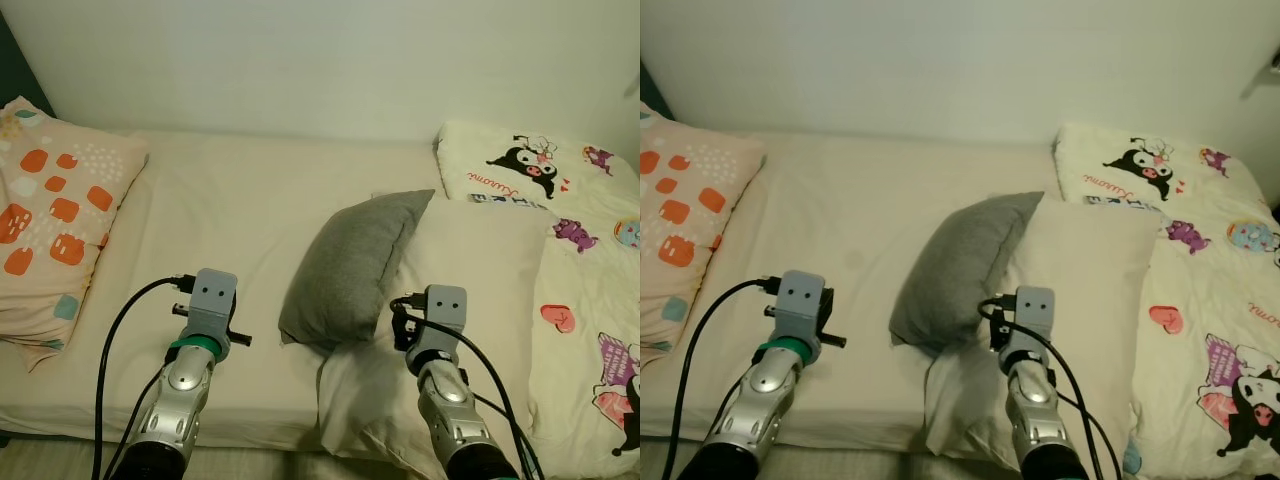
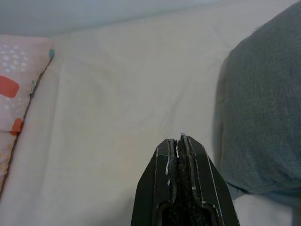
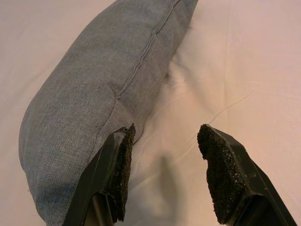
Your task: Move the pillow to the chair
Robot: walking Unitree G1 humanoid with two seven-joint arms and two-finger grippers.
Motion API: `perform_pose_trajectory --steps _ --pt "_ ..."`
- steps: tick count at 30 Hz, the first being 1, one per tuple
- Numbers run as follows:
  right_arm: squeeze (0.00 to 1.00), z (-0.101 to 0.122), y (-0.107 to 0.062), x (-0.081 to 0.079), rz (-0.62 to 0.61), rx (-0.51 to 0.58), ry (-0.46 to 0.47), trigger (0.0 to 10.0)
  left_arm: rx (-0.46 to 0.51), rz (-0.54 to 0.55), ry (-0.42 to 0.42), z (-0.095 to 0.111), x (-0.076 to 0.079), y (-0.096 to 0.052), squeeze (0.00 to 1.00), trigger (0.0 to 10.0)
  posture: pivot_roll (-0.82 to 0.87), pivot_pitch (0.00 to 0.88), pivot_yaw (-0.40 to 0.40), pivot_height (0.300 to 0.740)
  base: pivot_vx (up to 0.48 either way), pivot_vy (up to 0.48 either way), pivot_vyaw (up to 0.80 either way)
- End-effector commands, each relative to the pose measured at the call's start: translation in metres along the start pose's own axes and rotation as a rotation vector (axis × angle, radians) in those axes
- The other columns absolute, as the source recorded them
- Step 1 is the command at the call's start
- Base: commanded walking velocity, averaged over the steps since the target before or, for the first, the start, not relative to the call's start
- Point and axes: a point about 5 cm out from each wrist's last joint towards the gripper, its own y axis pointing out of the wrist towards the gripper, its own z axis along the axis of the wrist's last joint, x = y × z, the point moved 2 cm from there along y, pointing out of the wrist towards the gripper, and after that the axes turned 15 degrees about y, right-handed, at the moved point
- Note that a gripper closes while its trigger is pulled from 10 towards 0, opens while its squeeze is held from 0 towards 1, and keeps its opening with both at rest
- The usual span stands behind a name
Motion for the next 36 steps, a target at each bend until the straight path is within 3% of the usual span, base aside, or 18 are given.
perform_pose_trajectory --steps 1,36 --pt "0.00 -0.0030 -0.0021 0.0036 -0.013 -0.010 0.015 10.0 -0.020 -0.010 0.003 -0.0038 0.0034 -0.0019 0.00 10.0 0.05 0.024 -0.015 0.730 0.000 0.000 0.00" --pt "0.00 -0.0007 -0.0005 0.0009 0.003 -0.007 0.029 10.0 -0.030 -0.005 -0.001 -0.0065 0.0041 -0.0029 0.00 10.0 0.05 0.023 -0.024 0.597 0.000 0.000 0.00"
